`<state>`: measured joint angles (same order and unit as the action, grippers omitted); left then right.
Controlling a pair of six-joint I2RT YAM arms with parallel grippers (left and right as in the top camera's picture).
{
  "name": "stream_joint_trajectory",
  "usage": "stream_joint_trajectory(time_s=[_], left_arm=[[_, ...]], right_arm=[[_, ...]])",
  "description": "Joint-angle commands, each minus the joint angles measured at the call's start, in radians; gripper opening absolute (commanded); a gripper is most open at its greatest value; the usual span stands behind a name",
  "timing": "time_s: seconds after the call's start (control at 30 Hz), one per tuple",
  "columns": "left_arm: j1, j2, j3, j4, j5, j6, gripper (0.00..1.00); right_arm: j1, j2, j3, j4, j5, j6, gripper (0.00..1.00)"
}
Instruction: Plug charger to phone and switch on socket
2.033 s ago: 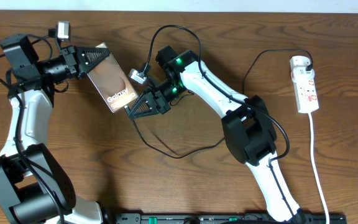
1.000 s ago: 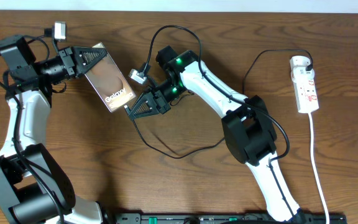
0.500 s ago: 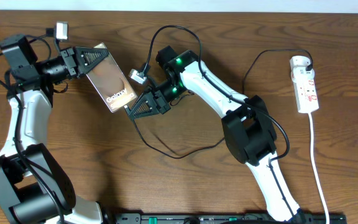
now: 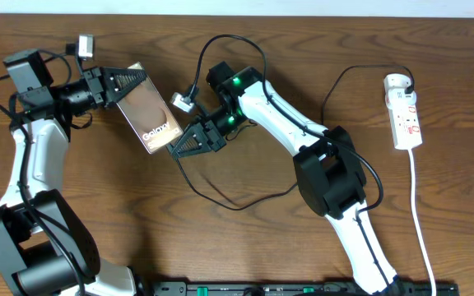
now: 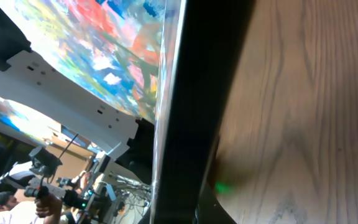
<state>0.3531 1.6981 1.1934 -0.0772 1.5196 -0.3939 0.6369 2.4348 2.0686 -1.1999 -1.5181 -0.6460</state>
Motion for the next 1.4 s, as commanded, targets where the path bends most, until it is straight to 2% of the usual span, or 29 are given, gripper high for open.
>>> stream_joint_trajectory(time_s=[0.0, 0.5, 0.9, 1.37], left_arm=[[-0.006, -0.020, 0.001, -0.016, 0.052, 0.047, 0.07], [-0.005, -0.020, 0.002, 0.100, 0.024, 0.015, 0.08], [0.007, -0.020, 0.002, 0.109, 0.010, 0.014, 0.07], [0.011, -0.020, 0.002, 0.109, 0.017, -0.049, 0.07]], right_arm=[[-0.008, -0.002, 0.000, 0.004, -0.044, 0.003, 0.01], [-0.007, -0.002, 0.000, 0.003, -0.016, 0.011, 0.01], [-0.007, -0.002, 0.000, 0.002, -0.006, 0.014, 0.01], [-0.007, -0.002, 0.000, 0.002, 0.000, 0.014, 0.01]])
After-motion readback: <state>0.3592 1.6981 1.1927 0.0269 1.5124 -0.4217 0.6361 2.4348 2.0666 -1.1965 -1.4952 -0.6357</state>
